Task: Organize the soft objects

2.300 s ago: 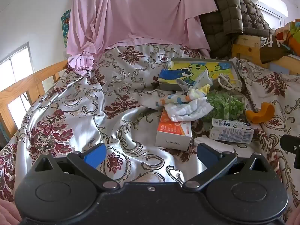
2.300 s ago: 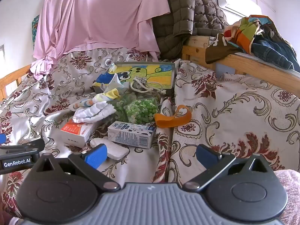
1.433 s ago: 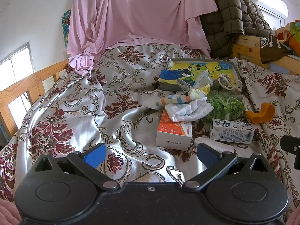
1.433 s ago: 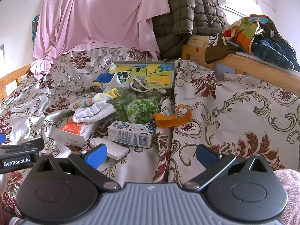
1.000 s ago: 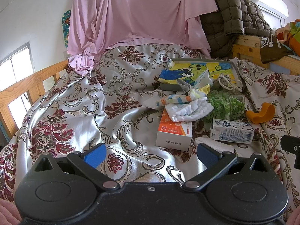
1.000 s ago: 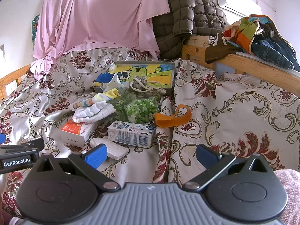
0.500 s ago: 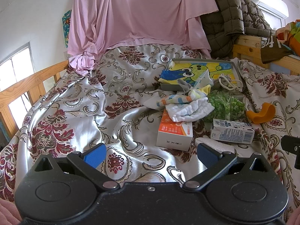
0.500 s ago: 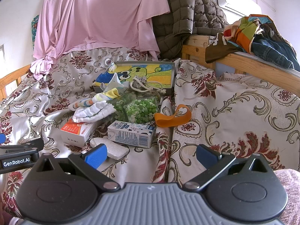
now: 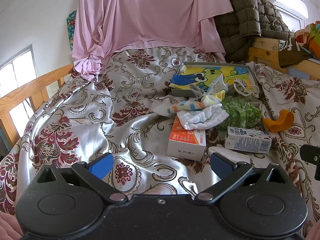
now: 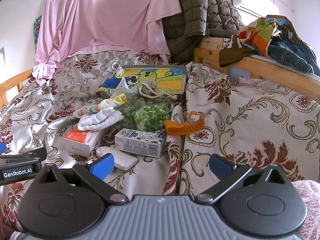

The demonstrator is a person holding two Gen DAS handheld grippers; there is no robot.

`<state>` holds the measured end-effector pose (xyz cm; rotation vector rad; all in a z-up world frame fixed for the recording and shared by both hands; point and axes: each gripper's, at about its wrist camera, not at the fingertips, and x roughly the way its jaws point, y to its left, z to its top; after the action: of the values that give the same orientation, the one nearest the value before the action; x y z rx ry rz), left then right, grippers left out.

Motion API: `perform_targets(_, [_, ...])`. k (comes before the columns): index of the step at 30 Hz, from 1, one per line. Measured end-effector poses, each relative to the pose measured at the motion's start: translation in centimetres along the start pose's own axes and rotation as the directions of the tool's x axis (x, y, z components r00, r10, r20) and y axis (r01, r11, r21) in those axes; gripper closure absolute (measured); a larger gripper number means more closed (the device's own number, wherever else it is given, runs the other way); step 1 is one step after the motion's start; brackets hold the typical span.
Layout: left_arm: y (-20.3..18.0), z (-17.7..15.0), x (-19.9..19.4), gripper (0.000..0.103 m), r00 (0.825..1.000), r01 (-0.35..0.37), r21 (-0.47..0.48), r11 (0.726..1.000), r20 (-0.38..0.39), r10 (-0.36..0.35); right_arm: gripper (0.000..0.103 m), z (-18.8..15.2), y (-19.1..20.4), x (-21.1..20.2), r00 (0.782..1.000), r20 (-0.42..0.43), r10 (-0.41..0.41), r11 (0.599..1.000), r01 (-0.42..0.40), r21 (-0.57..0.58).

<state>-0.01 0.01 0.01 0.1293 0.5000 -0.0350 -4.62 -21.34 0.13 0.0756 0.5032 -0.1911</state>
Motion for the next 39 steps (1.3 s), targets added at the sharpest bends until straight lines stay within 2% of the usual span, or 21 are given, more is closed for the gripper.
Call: perform_targets(39, [0.08, 0.03, 0.12, 0.001, 1.000, 0.001, -0.009, 1.000, -0.006, -0.002, 0.000, 0.29, -0.01, 0.17, 1.000, -0.007, 0.014, 1.000, -0.014, 0.011])
